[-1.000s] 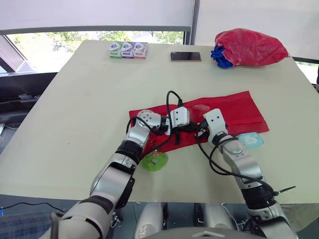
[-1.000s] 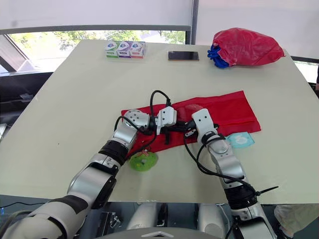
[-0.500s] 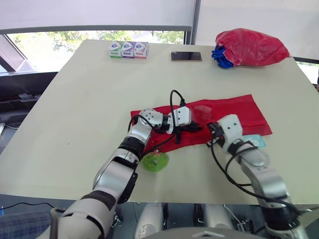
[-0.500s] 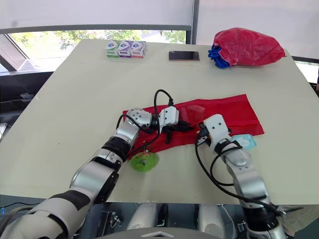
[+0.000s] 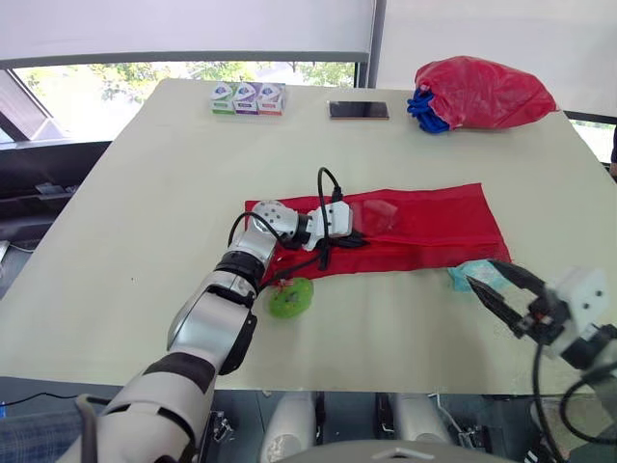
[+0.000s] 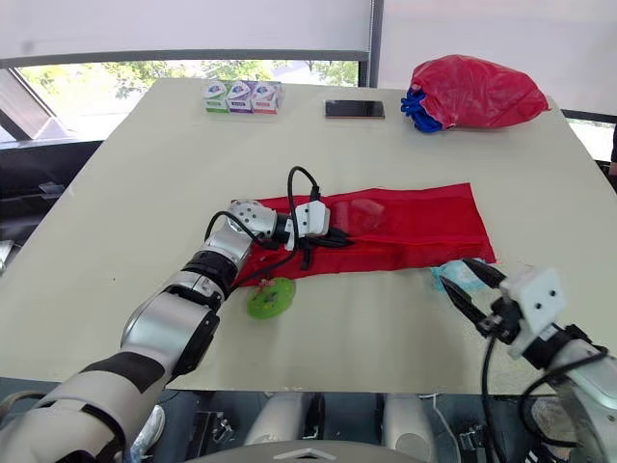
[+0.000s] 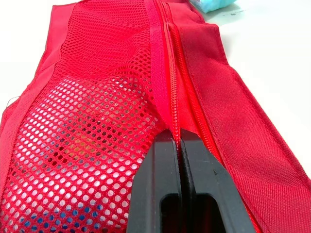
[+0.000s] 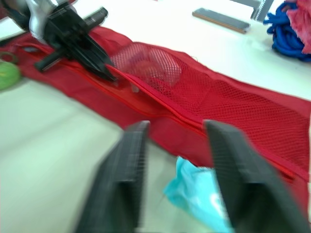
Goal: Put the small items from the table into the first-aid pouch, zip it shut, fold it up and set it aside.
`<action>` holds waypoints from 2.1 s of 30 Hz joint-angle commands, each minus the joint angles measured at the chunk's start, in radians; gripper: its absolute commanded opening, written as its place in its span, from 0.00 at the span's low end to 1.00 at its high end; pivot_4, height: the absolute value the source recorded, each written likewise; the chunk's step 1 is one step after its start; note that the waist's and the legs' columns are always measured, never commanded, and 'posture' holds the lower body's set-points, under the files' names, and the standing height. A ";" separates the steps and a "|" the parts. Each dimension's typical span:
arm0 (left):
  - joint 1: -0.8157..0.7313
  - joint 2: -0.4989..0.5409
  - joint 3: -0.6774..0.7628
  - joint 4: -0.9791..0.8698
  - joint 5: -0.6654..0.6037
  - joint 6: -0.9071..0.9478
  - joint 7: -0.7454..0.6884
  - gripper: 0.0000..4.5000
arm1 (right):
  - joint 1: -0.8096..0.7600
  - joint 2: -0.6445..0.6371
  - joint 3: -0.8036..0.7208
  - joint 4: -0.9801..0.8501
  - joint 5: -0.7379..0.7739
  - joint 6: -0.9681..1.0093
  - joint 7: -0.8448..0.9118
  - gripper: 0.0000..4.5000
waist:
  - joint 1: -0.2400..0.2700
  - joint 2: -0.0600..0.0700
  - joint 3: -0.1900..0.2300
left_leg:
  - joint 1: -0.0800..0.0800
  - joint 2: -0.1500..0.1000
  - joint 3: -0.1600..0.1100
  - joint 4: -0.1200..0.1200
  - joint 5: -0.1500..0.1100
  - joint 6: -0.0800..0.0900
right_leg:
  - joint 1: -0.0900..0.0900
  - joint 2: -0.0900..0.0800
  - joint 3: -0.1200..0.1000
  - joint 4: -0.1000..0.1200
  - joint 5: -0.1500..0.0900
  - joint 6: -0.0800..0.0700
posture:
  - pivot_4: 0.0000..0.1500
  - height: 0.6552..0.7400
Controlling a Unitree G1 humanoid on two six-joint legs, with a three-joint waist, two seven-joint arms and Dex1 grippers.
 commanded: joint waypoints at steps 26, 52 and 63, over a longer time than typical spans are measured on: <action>-0.072 0.173 0.159 -0.025 -0.120 0.138 -0.254 0.98 | 0.259 -0.020 -0.319 -0.050 0.311 -0.146 0.124 1.00 | 0.022 -0.001 0.000 | -0.001 0.002 0.001 0.000 0.000 0.000 | -0.001 0.000 0.001 0.000 -0.003 -0.003 | 1.00 1.00; -0.102 -0.252 -0.044 -0.029 0.172 0.171 0.389 0.98 | 0.267 0.030 -0.218 -0.150 0.251 -0.169 -0.035 1.00 | 0.023 -0.001 0.000 | -0.001 0.000 0.001 0.001 0.000 0.000 | 0.000 -0.001 0.001 -0.001 -0.002 0.003 | 1.00 1.00; -0.113 -0.284 -0.044 0.038 0.198 0.152 0.450 0.85 | 0.307 0.033 -0.235 -0.150 0.248 -0.195 -0.044 1.00 | 0.022 -0.001 0.000 | -0.001 0.000 0.001 0.001 0.000 0.001 | 0.000 -0.001 0.001 -0.001 -0.003 0.001 | 1.00 1.00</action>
